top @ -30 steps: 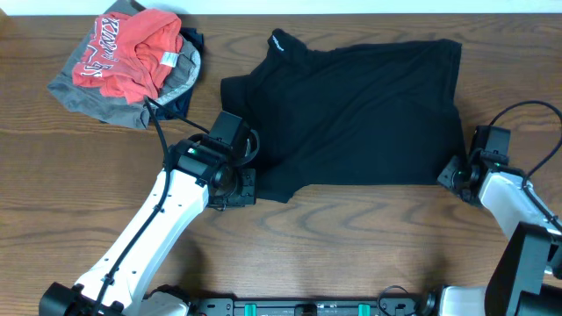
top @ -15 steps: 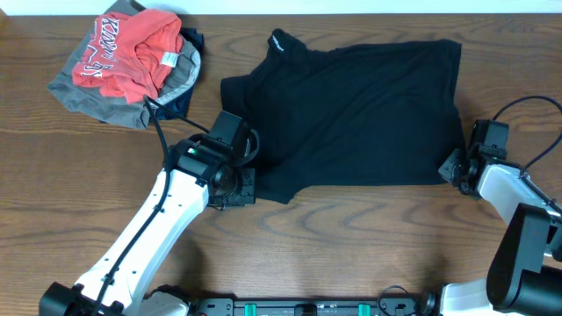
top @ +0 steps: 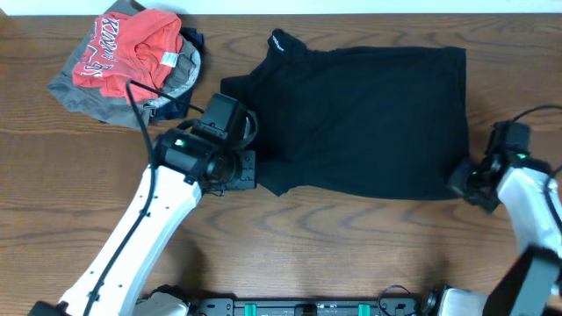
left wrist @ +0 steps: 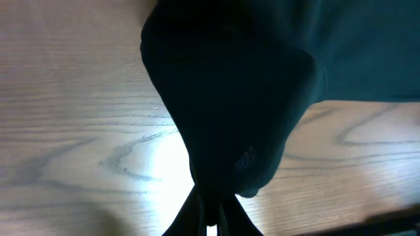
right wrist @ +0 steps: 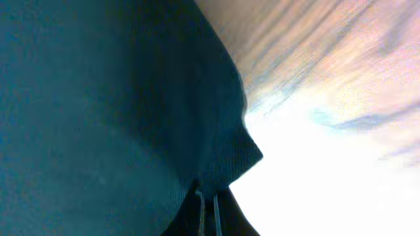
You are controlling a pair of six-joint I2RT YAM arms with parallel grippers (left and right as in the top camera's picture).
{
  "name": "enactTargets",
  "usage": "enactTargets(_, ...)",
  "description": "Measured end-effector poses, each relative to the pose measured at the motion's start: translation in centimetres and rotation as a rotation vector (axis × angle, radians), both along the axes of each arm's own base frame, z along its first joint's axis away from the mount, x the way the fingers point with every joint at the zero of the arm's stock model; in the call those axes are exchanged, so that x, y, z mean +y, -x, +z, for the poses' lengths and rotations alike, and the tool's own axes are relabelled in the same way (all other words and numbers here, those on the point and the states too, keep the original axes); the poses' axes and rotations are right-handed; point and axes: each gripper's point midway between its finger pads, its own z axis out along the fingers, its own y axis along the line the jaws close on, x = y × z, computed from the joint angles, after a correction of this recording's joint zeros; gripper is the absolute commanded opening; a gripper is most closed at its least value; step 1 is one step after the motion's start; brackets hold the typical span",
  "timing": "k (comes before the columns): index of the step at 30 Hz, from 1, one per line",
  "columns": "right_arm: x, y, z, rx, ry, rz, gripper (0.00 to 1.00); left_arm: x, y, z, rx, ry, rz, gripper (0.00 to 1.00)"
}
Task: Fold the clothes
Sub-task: 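Fold the bottom hem up toward the collar with both grippers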
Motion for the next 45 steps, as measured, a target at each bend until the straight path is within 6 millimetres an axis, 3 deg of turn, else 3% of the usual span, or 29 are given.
enactTargets(3, -0.1, 0.3, 3.3, -0.019, 0.014, 0.02, 0.01, 0.5, 0.4, 0.7, -0.006, -0.016, 0.004, 0.06)
enactTargets(5, -0.1, 0.9, 4.4, -0.006, 0.013, 0.028, 0.01, 0.9, 1.0, 0.8, 0.005, -0.028, 0.005, 0.06)
enactTargets(10, 0.1, 2.9, 4.8, 0.066, -0.011, 0.025, 0.01, 1.4, 1.9, 1.3, 0.009, -0.039, 0.007, 0.06)
enactTargets(15, 0.0, 2.7, 4.8, 0.059, -0.006, 0.036, 0.01, 1.7, 1.6, 2.5, -0.059, -0.031, 0.014, 0.06)
enactTargets(22, -1.0, 0.2, 5.4, -0.047, 0.037, 0.038, 0.01, 0.5, -2.8, 3.2, -0.206, -0.002, 0.031, 0.06)
enactTargets(29, -2.2, -3.0, 5.4, -0.147, 0.077, 0.037, 0.01, -0.6, -7.5, 1.4, -0.275, -0.025, 0.054, 0.06)
enactTargets(38, -3.4, -6.1, 2.1, -0.148, 0.078, 0.037, 0.01, -2.0, -12.8, -0.7, -0.371, -0.032, 0.083, 0.06)
enactTargets(45, -4.1, -8.0, -0.1, -0.164, 0.082, 0.038, 0.01, -1.8, -14.8, -2.0, -0.402, -0.071, 0.108, 0.06)
